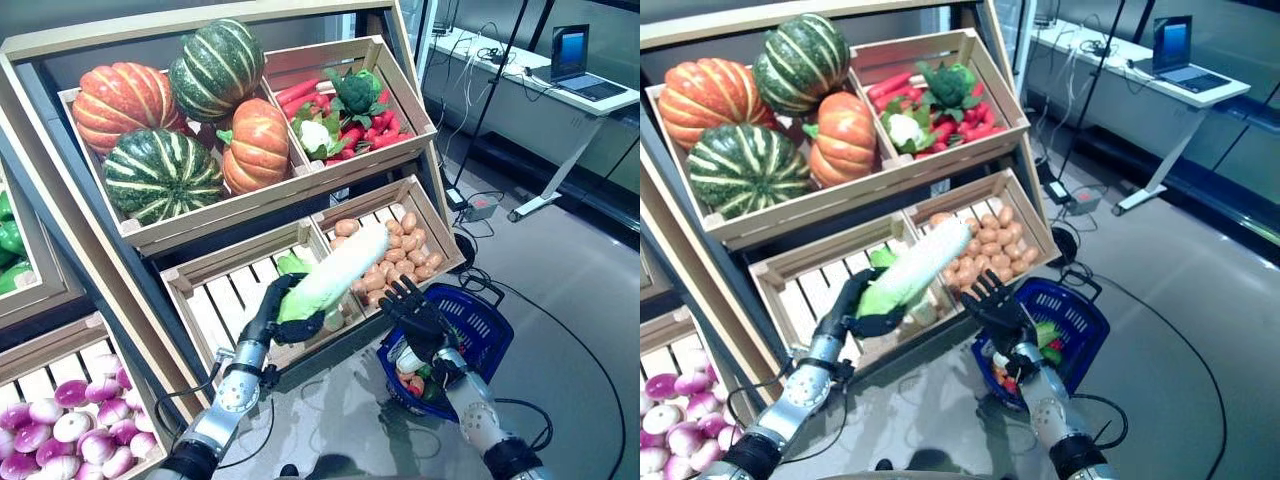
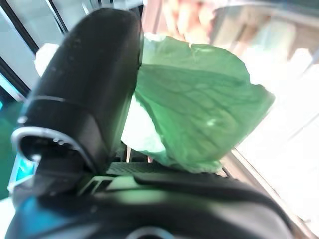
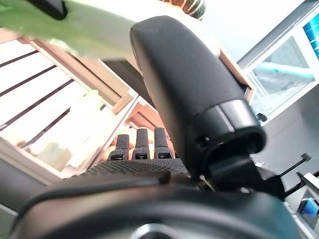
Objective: Put vegetables into the basket
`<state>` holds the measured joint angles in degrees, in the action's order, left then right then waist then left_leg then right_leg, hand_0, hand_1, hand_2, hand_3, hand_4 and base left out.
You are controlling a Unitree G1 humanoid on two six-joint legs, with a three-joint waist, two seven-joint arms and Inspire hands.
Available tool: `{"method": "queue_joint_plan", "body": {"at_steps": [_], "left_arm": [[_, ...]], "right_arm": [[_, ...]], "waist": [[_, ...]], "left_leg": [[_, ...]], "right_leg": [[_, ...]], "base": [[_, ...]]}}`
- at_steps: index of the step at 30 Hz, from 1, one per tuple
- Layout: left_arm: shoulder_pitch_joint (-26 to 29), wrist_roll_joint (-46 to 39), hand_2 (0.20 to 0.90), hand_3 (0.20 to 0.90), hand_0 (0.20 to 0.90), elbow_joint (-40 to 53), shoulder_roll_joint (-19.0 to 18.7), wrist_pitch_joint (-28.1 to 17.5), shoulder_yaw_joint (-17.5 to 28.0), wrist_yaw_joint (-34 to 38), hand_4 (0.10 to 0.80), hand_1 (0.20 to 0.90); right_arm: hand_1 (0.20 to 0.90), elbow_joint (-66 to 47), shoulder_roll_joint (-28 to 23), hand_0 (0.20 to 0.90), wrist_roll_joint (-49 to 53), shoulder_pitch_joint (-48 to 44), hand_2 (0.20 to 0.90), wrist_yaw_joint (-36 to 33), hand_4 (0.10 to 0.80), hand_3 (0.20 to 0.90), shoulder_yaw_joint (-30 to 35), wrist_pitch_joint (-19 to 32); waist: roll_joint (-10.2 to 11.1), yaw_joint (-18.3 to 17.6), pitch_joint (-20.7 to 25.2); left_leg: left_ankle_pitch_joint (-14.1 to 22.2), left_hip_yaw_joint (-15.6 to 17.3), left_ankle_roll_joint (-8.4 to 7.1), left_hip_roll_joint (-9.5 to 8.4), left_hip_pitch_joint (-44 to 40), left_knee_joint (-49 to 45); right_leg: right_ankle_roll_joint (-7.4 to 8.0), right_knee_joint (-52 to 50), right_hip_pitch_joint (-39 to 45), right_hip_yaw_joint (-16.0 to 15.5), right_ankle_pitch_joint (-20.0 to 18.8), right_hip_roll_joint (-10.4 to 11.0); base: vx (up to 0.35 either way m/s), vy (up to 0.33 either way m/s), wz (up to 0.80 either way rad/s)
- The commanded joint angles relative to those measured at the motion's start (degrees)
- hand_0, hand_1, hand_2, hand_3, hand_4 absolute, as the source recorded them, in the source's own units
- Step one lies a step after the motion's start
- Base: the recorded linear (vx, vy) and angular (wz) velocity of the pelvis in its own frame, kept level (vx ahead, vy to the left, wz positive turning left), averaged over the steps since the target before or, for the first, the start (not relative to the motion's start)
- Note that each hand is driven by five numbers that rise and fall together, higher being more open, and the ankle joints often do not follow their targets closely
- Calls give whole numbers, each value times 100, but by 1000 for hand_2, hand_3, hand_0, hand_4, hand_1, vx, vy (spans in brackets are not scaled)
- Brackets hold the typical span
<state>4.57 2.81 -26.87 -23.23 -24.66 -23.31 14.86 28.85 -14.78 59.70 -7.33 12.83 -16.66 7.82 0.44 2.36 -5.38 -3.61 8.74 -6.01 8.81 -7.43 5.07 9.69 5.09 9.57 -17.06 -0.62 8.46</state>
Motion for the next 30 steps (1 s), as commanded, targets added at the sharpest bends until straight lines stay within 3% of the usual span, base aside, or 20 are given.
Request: {"method": "queue_joint_plan", "body": {"at_steps": [1, 22, 30], "left_arm": [[1035, 169, 300, 300, 300, 451, -225, -997, -68, 97, 400, 300], [1707, 1528, 300, 300, 300, 1155, -668, -1557, -1242, 105, 400, 300], [1804, 2147, 300, 300, 300, 1192, -782, -1901, -1604, 397, 400, 300]], "right_arm": [[900, -600, 69, 900, 786, -910, 900, 644, 800, 900, 111, 297], [900, -352, 156, 900, 1542, -1488, 900, 801, 800, 900, 1, 36], [900, -365, 333, 900, 2939, -1611, 900, 1238, 800, 900, 136, -341]], "waist": [[136, 53, 171], [129, 2, 318], [93, -19, 336]], "left_leg": [[272, -47, 50, -23, -5, -7], [429, -133, 34, -11, -204, -7], [464, -140, 32, -14, -219, -7]], "right_leg": [[-215, -71, 10, 123, -150, 239], [-158, -9, 196, 209, -66, 218], [-140, -9, 195, 235, -45, 218]], "base": [[53, -17, -5], [10, -4, 0], [0, 0, 0]]}}
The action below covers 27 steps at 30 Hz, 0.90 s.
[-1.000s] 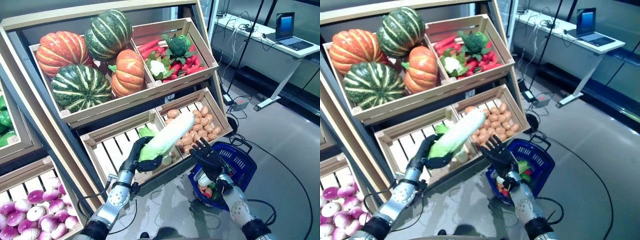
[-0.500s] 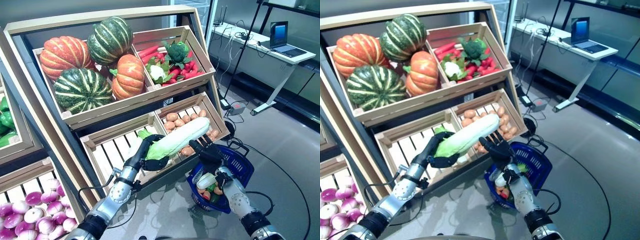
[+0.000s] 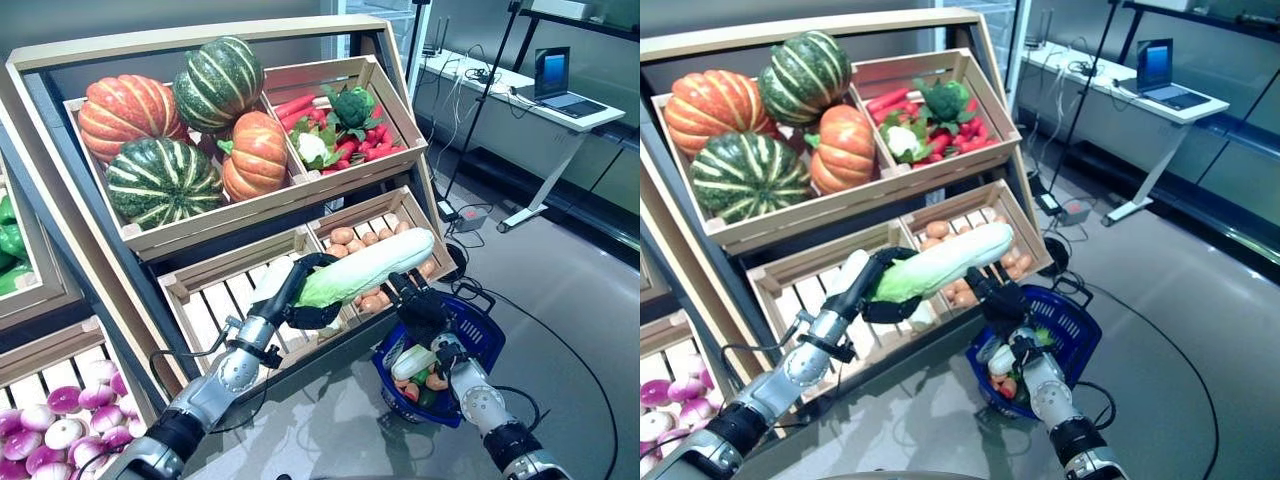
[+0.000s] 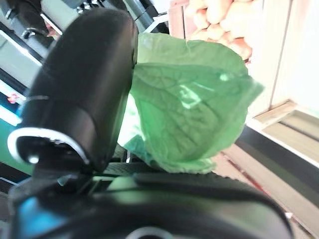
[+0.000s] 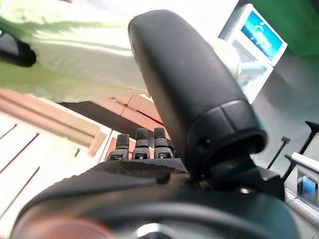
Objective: Put vegetables into the basket
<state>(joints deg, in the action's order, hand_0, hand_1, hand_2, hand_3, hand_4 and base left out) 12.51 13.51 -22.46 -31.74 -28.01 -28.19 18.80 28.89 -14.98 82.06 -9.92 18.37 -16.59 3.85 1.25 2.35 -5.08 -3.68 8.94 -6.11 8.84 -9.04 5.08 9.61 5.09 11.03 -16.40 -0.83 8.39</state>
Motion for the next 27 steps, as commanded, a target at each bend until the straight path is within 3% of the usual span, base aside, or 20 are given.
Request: {"method": "queue_joint_plan", "body": {"at_steps": [1, 7, 13, 19, 25, 27], "left_arm": [[1024, 1188, 300, 300, 300, 781, 60, -1585, -1141, 66, 400, 300], [1232, 1872, 300, 300, 300, 893, -7, -1654, -1458, 634, 400, 300], [1256, 1688, 300, 300, 300, 686, 44, -1597, -1652, 452, 400, 300], [895, 32, 300, 300, 300, 98, 280, -1241, -1434, -379, 400, 300], [459, -1110, 300, 300, 300, -268, 562, -868, -1097, -1300, 400, 300], [287, -1691, 300, 300, 300, -431, 727, -545, -970, -1870, 400, 300]], "right_arm": [[900, -358, 372, 900, 794, -1361, 900, 654, 800, 900, 142, 53], [900, -224, 459, 900, 1448, -1555, 900, 411, 800, 900, 253, 132], [900, -213, 440, 900, 1883, -1907, 900, 520, 800, 900, 427, 338], [900, -701, 376, 900, 2061, -2212, 900, 1636, 800, 900, 436, 462], [900, -1072, 328, 900, 1784, -2228, 900, 1883, 800, 900, 466, 652], [900, -1186, 287, 900, 1517, -2319, 900, 1938, 800, 900, 483, 767]], "waist": [[9, -18, 309], [-17, -45, 321], [-24, -58, 319], [-21, 9, 306], [11, 87, 292], [36, 130, 256]], "left_leg": [[474, -159, 40, -15, -59, -8], [490, -160, 40, -19, -58, -8], [491, -141, 27, -13, -63, -8], [496, -182, 44, -33, -24, -8], [485, -238, 53, -39, 11, -8], [474, -253, 58, -37, 35, -8]], "right_leg": [[-129, -9, 50, 167, -24, 226], [-113, -9, 41, 193, -22, 229], [-108, -9, 36, 223, -32, 226], [-128, -9, 2, 227, -22, 212], [-151, -9, -11, 204, -16, 202], [-164, -9, -25, 182, -21, 195]], "base": [[0, 0, 0], [0, 0, 0], [0, 0, 0], [0, 0, 0], [-7, -3, 0], [-49, -20, 1]]}}
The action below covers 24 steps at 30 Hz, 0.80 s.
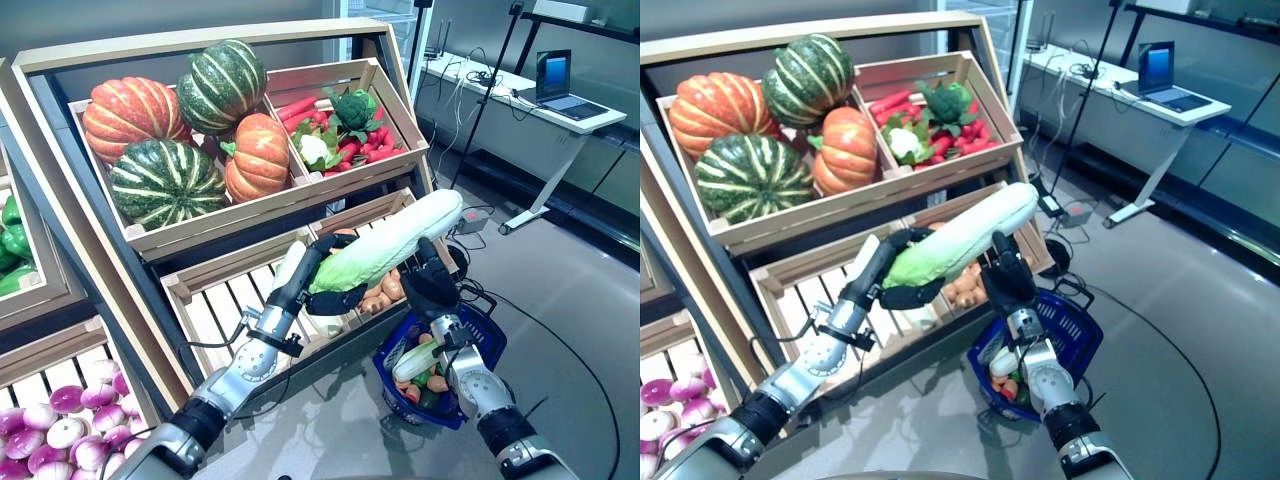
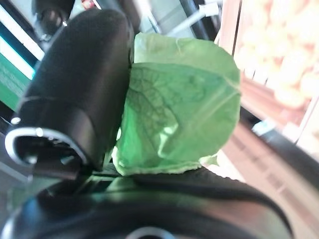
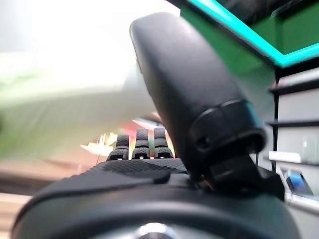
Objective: Put vegetables into the basket
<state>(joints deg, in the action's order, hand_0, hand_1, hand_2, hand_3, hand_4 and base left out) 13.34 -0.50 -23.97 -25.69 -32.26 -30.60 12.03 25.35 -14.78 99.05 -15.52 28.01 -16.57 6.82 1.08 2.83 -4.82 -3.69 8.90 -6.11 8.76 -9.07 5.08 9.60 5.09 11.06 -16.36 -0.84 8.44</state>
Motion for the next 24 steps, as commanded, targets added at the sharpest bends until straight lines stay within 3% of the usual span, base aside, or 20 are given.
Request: {"method": "queue_joint_plan", "body": {"at_steps": [1, 6, 16, 17, 18, 19, 24], "left_arm": [[206, -349, 300, 300, 300, -279, 121, -91, -713, -1275, 400, 300], [-78, -1680, 300, 300, 300, -521, 367, 848, -608, -2826, 400, 300], [-11, -1196, 300, 300, 300, -204, 89, 875, -718, -3018, 400, 300], [24, -1185, 300, 300, 300, -177, 70, 883, -725, -3000, 400, 300], [56, -1159, 300, 300, 300, -143, 60, 891, -731, -2980, 400, 300], [89, -1103, 300, 300, 300, -113, 39, 875, -732, -2957, 400, 300], [218, -910, 300, 300, 300, 24, -63, 804, -752, -2832, 400, 300]], "right_arm": [[900, -833, 262, 900, -196, -1766, 900, 979, 800, 900, 479, 476], [900, -913, 115, 900, -471, -1892, 900, 1168, 800, 900, 543, 484], [900, -850, -183, 900, -1011, -1925, 900, 1134, 800, 900, 552, 235], [752, -833, -189, 752, -1102, -1910, 752, 1126, 701, 752, 518, 247], [481, -825, -196, 481, -1176, -1881, 481, 1075, 521, 481, 486, 244], [300, -805, -200, 300, -1247, -1853, 300, 1031, 400, 300, 466, 262], [300, -608, -279, 300, -1564, -1777, 300, 969, 400, 300, 434, 160]], "waist": [[49, 82, 226], [57, 118, 178], [39, 113, 191], [36, 106, 190], [35, 103, 189], [31, 102, 188], [19, 82, 183]], "left_leg": [[474, -249, 58, -28, 38, -8], [455, -251, 61, -17, 67, -8], [460, -266, 68, -19, 71, -8], [459, -270, 71, -20, 68, -8], [454, -269, 67, -18, 70, -8], [446, -271, 63, -18, 73, -8], [450, -285, 65, -19, 63, -8]], "right_leg": [[-164, -9, -29, 178, -20, 189], [-177, -9, -48, 169, -30, 178], [-174, -9, -47, 219, -19, 176], [-173, -9, -47, 222, -20, 178], [-172, -9, -49, 221, -24, 179], [-168, -9, -50, 217, -28, 181], [-166, -9, -40, 229, -27, 184]], "base": [[-45, -17, 3], [-26, -5, 0], [-7, 0, 1], [0, 0, 0], [0, 0, 0], [0, 0, 0], [0, 0, 0]]}}
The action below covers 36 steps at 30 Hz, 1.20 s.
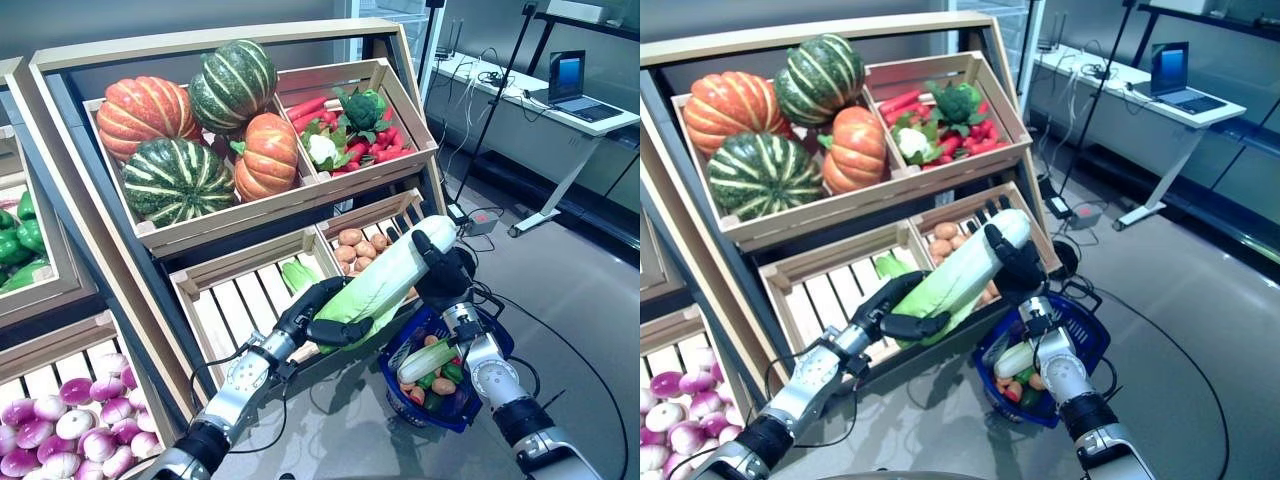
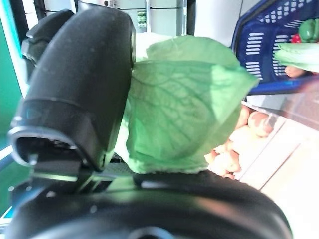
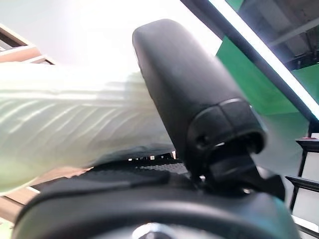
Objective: Put vegetables into the basket
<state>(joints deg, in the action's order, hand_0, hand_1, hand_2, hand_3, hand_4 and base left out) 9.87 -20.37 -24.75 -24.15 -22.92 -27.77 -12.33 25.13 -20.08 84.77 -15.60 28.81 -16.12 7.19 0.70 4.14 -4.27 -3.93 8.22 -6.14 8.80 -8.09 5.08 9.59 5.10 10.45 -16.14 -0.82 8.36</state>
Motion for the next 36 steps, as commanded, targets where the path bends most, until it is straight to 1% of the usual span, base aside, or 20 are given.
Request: {"method": "queue_joint_plan", "body": {"at_steps": [1, 4, 6, 14, 15, 16, 19, 23, 24, 26, 27, 29, 31, 36], "left_arm": [[599, 1109, 300, 300, 300, 103, -234, -161, -1056, -360, 400, 300], [638, 1127, 300, 300, 300, 117, -284, -203, -1044, -348, 400, 300], [632, 1127, 300, 300, 300, 166, -320, -210, -1040, -344, 400, 300], [578, 1059, 300, 300, 300, 146, -321, -249, -960, -210, 400, 300], [553, 1043, 585, 585, 585, 114, -300, -211, -918, -130, 590, 585], [545, 1037, 900, 900, 900, 94, -287, -181, -899, -79, 800, 900], [485, 922, 900, 900, 900, -58, -190, -57, -764, 22, 800, 900], [352, 1070, 900, 900, 900, -393, -80, -320, -532, 421, 800, 900], [312, 1149, 900, 900, 900, -546, -65, -391, -415, 669, 800, 900], [257, 1230, 900, 900, 900, -912, -9, -469, -184, 925, 800, 900], [212, 1222, 900, 900, 900, -1180, 32, -421, 15, 1082, 800, 900], [152, 1248, 900, 900, 900, -1546, 88, -449, 197, 1148, 800, 900], [76, 1287, 900, 900, 900, -1992, 144, -358, 435, 1202, 800, 900], [10, 1481, 900, 900, 900, -2733, 105, -204, 656, 1409, 800, 900]], "right_arm": [[300, -532, 217, 300, -285, -1774, 300, 823, 400, 300, 359, 121], [300, -402, 114, 300, -640, -1750, 300, 754, 400, 300, 290, 119], [300, -399, 65, 300, -699, -1743, 300, 705, 400, 300, 264, 78], [300, -413, 131, 300, -612, -1656, 300, 663, 400, 300, 239, 13], [300, -388, 156, 300, -601, -1637, 300, 664, 400, 300, 253, 8], [300, -383, 163, 300, -594, -1629, 300, 660, 400, 300, 261, -1], [300, -332, 189, 300, -567, -1553, 300, 621, 400, 300, 314, -21], [300, -256, 156, 300, -594, -1454, 300, 586, 400, 300, 431, -78], [300, -242, 115, 300, -591, -1412, 300, 562, 400, 300, 476, -101], [300, -173, 62, 300, -615, -1331, 300, 576, 400, 300, 557, -116], [300, -113, 21, 300, -638, -1269, 300, 552, 400, 300, 618, -106], [300, -58, -14, 300, -684, -1189, 300, 517, 400, 300, 690, -68], [300, 73, -109, 300, -955, -1141, 300, 287, 400, 300, 788, 34], [300, 437, -427, 300, -1509, -1155, 300, -335, 400, 300, 918, 142]], "waist": [[60, -57, 130], [64, -69, 135], [64, -77, 134], [67, -98, 125], [68, -96, 122], [70, -97, 121], [83, -104, 122], [93, -118, 117], [100, -122, 117], [118, -128, 124], [132, -136, 130], [141, -155, 131], [147, -179, 119], [135, -251, 88]], "left_leg": [[475, -222, 68, -27, -39, -8], [478, -218, 64, -27, -46, -8], [475, -206, 60, -24, -52, -8], [471, -180, 63, -22, -75, -8], [469, -175, 64, -20, -82, -8], [469, -172, 62, -17, -85, -8], [473, -147, 59, -3, -96, -8], [467, -109, 51, 12, -107, -8], [462, -98, 50, 16, -106, -8], [453, -76, 47, 20, -105, -8], [448, -56, 43, 27, -105, -8], [437, -24, 37, 39, -105, -8], [422, 8, 27, 50, -107, -8], [395, 71, 11, 61, -109, -8]], "right_leg": [[-164, -10, 21, 216, -32, 190], [-158, -10, 22, 213, -37, 196], [-153, -10, 24, 212, -41, 199], [-153, -10, 26, 235, -55, 198], [-156, -10, 27, 237, -58, 196], [-155, -10, 28, 239, -58, 194], [-155, -10, 25, 241, -60, 193], [-156, -10, 19, 248, -69, 190], [-158, -10, 15, 248, -74, 191], [-159, -10, 6, 243, -84, 192], [-162, -10, -6, 245, -91, 192], [-163, -10, -20, 251, -98, 195], [-164, -10, -41, 267, -115, 192], [-155, -10, -77, 325, -141, 187]], "base": [[0, 0, 0], [0, 0, 0], [0, 0, 0], [0, 0, 0], [0, 0, 0], [0, 0, 0], [0, 0, 0], [0, 0, 0], [0, 0, 0], [0, 0, 0], [0, 0, 0], [0, 0, 0], [-4, -10, -5], [1, 1, -10]]}}
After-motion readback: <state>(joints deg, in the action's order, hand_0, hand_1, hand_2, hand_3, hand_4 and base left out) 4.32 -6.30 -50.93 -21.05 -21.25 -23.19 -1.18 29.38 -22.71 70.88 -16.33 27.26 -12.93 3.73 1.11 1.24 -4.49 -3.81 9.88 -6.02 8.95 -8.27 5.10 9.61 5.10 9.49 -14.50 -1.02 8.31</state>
